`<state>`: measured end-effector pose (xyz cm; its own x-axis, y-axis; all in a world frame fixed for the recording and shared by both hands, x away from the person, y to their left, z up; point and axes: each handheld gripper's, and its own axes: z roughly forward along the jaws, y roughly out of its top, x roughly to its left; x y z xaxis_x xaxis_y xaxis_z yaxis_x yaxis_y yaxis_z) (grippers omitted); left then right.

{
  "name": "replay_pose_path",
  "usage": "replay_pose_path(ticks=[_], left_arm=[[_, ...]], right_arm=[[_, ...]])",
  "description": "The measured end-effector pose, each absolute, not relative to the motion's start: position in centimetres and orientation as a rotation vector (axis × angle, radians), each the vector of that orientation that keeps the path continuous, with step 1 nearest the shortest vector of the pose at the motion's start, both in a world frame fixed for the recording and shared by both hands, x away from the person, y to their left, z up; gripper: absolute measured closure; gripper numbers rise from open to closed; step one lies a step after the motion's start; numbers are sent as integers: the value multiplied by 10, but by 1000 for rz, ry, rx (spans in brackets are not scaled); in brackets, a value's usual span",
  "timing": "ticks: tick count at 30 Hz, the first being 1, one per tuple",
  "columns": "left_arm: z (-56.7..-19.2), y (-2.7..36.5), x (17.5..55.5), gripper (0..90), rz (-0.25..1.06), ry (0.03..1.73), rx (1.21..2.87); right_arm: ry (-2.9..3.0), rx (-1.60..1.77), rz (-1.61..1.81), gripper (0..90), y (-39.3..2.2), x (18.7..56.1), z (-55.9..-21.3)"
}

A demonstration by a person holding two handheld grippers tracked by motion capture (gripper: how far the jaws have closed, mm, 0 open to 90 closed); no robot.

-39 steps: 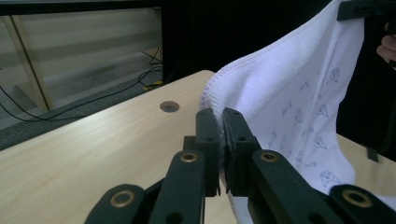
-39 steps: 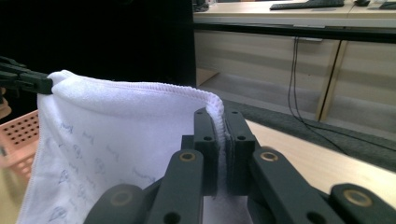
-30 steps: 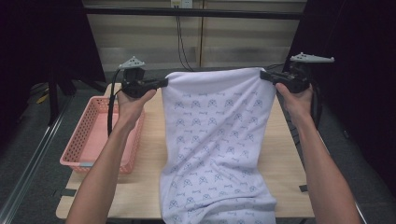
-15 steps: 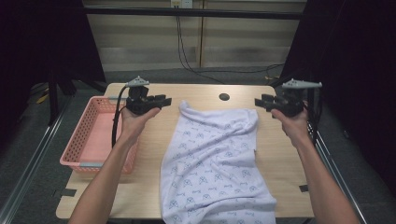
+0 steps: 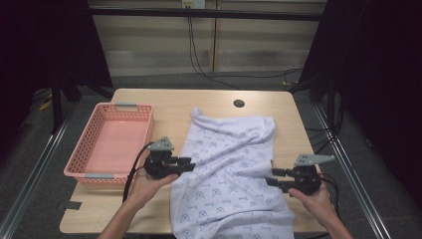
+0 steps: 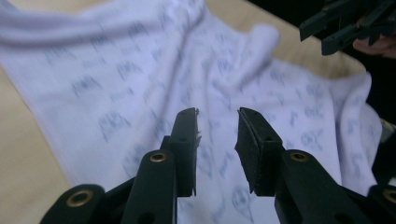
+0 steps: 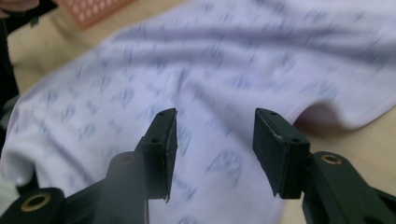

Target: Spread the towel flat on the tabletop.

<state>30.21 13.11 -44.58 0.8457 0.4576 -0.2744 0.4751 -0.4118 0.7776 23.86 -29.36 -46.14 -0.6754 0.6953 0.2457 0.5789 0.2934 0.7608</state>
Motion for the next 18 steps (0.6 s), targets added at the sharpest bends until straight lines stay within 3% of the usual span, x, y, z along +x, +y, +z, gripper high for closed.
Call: replay_pose_path(ticks=[9,11,12,13,14,15,18], left_arm=[[-483,134,281,532,-63,716,2172],[-487,133,280,504,-76,715,2193],[-489,131,278,495,-65,708,2208],[-489,131,278,472,-65,708,2208],[-493,128,276,460,-51,692,2243],[-494,128,275,459,-38,700,2251],[-495,128,270,466,-1,683,2259]], right_arm=[[2531,1155,1083,472,-278,242,-494],[2513,1114,1053,535,-277,241,-497],[2510,1094,1026,613,-277,239,-497],[2510,1094,1026,613,-277,239,-497],[2530,1079,981,807,-280,232,-494],[2543,1091,991,857,-283,228,-494],[2580,1128,1001,876,-294,211,-492]])
